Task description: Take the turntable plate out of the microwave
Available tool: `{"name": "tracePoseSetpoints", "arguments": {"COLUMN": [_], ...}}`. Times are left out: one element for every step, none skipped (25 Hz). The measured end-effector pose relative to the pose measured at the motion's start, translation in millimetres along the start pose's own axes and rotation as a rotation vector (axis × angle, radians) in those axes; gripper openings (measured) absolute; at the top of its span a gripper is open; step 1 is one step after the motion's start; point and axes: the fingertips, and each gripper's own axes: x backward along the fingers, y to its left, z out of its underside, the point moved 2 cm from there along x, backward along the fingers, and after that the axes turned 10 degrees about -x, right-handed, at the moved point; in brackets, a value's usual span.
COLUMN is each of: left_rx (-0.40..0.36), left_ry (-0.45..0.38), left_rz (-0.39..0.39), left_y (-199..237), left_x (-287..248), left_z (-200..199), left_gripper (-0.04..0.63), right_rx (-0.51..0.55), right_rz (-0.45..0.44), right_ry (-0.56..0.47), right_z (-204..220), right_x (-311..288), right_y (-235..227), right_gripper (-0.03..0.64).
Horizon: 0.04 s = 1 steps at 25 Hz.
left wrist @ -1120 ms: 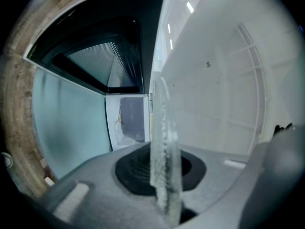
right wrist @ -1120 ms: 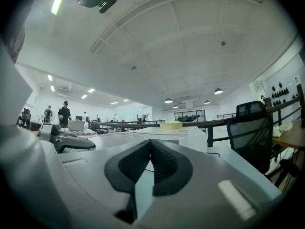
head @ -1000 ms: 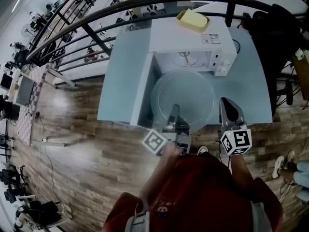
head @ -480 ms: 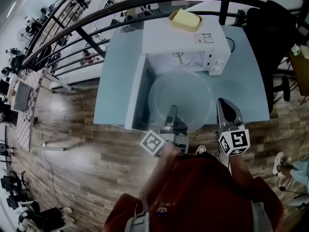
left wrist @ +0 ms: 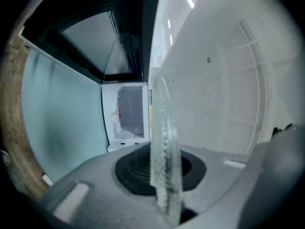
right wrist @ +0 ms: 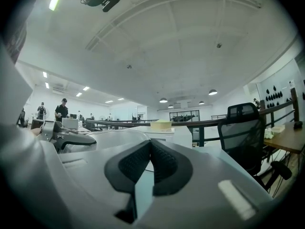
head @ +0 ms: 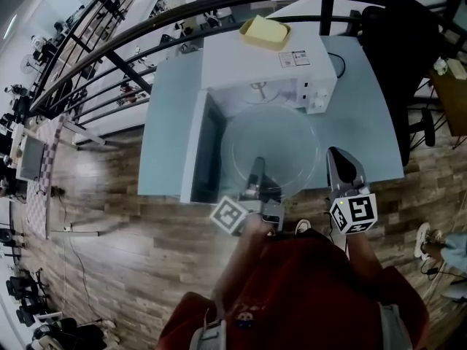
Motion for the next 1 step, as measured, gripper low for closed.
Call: {"name": "tracePoseSetpoints", "arguments": {"left_rx": [0.001], "left_ry": [0.000], "left_rz": [0.002], "left_y": [-0.9], "left_x": [-2.3], "left_z": [1.7], "left_gripper": [0.022], "right_rx": [0.001], "right_rz": [0.001], "right_ry": [-0.001], "right_z": [-1.0], "right_x": [0.2], "right_y": [-2.4], "right_gripper": [0.002]}}
